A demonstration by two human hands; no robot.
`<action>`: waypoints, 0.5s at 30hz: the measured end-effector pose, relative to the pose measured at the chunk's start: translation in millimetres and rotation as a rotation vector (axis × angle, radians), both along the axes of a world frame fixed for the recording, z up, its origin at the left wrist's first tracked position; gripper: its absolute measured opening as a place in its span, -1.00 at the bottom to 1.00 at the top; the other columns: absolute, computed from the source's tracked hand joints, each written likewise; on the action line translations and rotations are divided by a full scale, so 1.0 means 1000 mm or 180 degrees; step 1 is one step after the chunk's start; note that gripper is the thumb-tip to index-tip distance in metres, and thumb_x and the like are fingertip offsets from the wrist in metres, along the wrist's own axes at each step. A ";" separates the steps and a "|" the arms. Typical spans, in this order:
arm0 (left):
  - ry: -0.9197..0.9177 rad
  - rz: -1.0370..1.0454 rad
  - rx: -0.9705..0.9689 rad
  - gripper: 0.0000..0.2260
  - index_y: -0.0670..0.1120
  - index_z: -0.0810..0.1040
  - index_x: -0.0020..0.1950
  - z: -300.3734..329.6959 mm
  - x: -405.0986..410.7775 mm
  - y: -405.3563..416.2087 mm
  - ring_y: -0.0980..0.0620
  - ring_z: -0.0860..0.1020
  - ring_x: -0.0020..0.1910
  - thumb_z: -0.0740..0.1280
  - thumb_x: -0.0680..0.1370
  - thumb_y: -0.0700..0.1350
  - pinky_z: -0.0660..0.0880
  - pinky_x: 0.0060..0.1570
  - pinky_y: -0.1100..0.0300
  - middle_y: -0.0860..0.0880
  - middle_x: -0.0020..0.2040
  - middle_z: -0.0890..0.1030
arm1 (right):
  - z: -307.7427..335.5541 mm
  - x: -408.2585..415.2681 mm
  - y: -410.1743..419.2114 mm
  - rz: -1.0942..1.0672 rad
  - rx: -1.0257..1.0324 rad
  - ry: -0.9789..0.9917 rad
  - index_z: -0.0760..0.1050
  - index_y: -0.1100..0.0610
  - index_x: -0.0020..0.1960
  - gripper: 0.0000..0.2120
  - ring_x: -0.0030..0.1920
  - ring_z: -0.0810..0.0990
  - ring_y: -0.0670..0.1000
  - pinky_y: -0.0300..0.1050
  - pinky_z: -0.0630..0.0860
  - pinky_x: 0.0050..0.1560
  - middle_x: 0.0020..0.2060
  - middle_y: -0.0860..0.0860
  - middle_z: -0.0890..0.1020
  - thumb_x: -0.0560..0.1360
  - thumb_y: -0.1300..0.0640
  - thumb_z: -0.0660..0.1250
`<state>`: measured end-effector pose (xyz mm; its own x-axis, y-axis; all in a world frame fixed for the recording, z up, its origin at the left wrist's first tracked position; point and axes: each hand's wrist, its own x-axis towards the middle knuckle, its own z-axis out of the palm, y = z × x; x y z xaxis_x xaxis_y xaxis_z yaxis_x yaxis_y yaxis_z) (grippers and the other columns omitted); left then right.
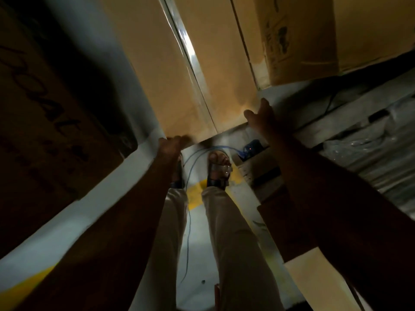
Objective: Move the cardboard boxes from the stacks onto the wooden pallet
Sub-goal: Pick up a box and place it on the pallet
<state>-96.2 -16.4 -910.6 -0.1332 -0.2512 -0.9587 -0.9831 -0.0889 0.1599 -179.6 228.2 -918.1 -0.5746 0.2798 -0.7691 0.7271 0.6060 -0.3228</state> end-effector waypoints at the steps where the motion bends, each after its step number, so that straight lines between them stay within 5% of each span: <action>1: 0.0008 -0.0007 0.0069 -0.74 -0.12 0.44 0.20 -0.009 0.001 -0.001 -0.05 0.54 -0.20 0.35 0.55 -0.12 0.47 -0.30 0.17 -0.06 -0.11 0.53 | -0.005 0.001 0.000 -0.0052 -0.0011 0.0032 0.26 0.22 0.48 -0.43 0.28 0.49 0.21 -0.09 0.44 0.10 0.34 0.21 0.47 0.53 0.10 0.32; 5: 0.0032 0.0159 0.0163 -0.46 -0.20 0.50 0.26 -0.018 0.005 -0.005 -0.12 0.62 -0.14 0.49 0.34 -0.03 0.58 -0.23 0.07 -0.17 0.03 0.61 | -0.016 0.004 -0.001 -0.0250 -0.0017 0.0104 0.33 0.24 0.40 -0.45 0.18 0.54 0.18 -0.04 0.53 0.04 0.25 0.19 0.53 0.47 0.11 0.37; 6: 0.0125 0.0172 0.0073 -0.47 -0.21 0.52 0.21 -0.016 0.006 -0.005 -0.15 0.64 -0.08 0.50 0.32 0.00 0.61 -0.16 0.01 -0.18 0.06 0.63 | -0.015 0.005 -0.002 -0.0283 -0.0070 0.0053 0.33 0.23 0.39 -0.46 0.17 0.54 0.17 -0.03 0.52 0.03 0.24 0.18 0.52 0.47 0.11 0.37; 9: 0.0550 0.0390 -0.0316 -0.91 -0.09 0.52 -0.06 -0.004 0.011 -0.011 -0.11 0.62 -0.04 0.41 0.51 -0.15 0.54 -0.06 0.02 -0.12 -0.07 0.62 | -0.009 0.012 -0.004 -0.0171 -0.0216 -0.0061 0.34 0.20 0.35 -0.49 0.16 0.54 0.19 0.05 0.55 0.08 0.22 0.18 0.53 0.48 0.09 0.39; 15: 0.0698 0.0315 -0.0725 -0.77 -0.21 0.47 0.17 0.056 0.001 -0.040 -0.11 0.54 0.03 0.37 0.56 -0.16 0.43 -0.25 0.25 -0.14 0.01 0.51 | 0.056 0.011 -0.038 -0.0520 -0.0277 0.0382 0.42 0.23 0.24 -0.59 0.09 0.58 0.20 -0.04 0.52 -0.01 0.13 0.21 0.59 0.52 0.02 0.41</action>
